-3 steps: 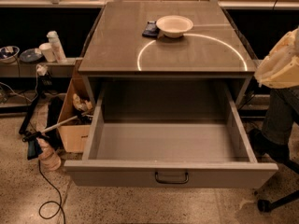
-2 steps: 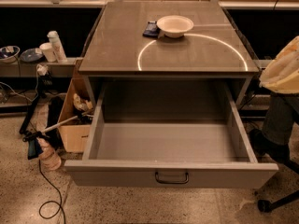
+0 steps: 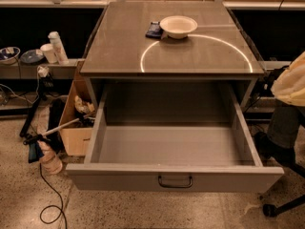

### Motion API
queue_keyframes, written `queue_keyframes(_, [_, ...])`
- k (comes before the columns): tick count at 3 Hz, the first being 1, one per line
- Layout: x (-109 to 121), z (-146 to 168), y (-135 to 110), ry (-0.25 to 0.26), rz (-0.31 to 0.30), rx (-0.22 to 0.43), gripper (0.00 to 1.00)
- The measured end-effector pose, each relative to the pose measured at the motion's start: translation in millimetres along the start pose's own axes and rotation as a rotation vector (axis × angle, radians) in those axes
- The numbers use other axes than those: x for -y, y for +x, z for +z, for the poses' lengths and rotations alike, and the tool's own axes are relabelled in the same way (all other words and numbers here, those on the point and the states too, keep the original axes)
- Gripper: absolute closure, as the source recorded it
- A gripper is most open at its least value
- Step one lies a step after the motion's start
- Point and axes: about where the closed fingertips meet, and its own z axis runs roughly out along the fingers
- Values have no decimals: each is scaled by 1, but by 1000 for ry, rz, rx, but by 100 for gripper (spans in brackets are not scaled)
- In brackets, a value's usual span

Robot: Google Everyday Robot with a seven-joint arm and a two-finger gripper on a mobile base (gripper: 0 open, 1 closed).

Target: Close top drawer

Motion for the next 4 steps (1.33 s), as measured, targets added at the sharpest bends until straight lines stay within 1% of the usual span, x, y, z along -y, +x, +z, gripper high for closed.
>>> queue_keyframes(2, [-23,-7,8,-10,-10,-13,100])
queue_keyframes(4, [-47,-22,22,-11,15,-35,100])
